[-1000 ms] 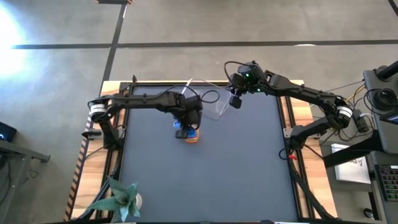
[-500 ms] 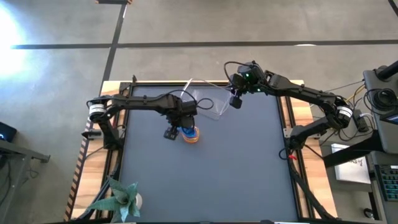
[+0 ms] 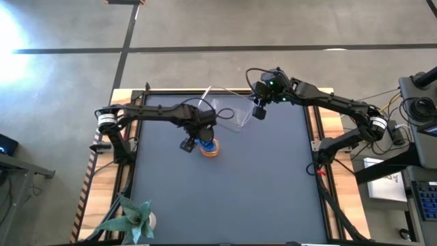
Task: Nest measuring cups in basket
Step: Put the stacked measuring cups into the transparent bin
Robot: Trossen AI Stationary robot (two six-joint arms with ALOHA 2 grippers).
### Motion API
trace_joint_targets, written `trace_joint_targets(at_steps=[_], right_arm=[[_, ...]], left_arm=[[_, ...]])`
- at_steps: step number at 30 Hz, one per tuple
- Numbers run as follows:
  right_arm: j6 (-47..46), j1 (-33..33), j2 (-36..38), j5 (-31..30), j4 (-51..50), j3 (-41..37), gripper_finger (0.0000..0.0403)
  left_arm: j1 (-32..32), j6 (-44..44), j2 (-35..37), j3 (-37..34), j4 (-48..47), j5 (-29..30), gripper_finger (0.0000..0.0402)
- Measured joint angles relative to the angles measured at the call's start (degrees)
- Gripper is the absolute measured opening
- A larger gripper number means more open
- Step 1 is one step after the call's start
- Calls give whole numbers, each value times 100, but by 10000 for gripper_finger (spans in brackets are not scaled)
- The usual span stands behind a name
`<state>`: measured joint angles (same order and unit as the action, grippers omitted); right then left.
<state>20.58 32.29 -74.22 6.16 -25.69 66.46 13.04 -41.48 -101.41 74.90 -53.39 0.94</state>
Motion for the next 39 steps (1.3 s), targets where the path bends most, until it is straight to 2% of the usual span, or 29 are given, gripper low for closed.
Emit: trace_joint_targets(at_steps=[5, 14, 20, 32, 35, 39], right_arm=[[48, 0, 0, 1, 16, -15, 9], [47, 0, 0, 0, 53, -15, 9], [48, 0, 0, -1, 57, -15, 9], [48, 0, 0, -1, 64, -15, 9], [48, 0, 0, -1, 68, -15, 9], [48, -1, 0, -1, 69, -16, 9]], left_arm=[[10, -5, -18, -96, 93, -41, 289], [31, -439, -144, -81, 453, -45, 336], [35, -773, -464, -81, 493, -58, 334], [57, -677, -839, -81, 529, -20, 289], [59, -558, -832, -79, 516, 6, 255], [59, -436, -795, -79, 425, 10, 188]])
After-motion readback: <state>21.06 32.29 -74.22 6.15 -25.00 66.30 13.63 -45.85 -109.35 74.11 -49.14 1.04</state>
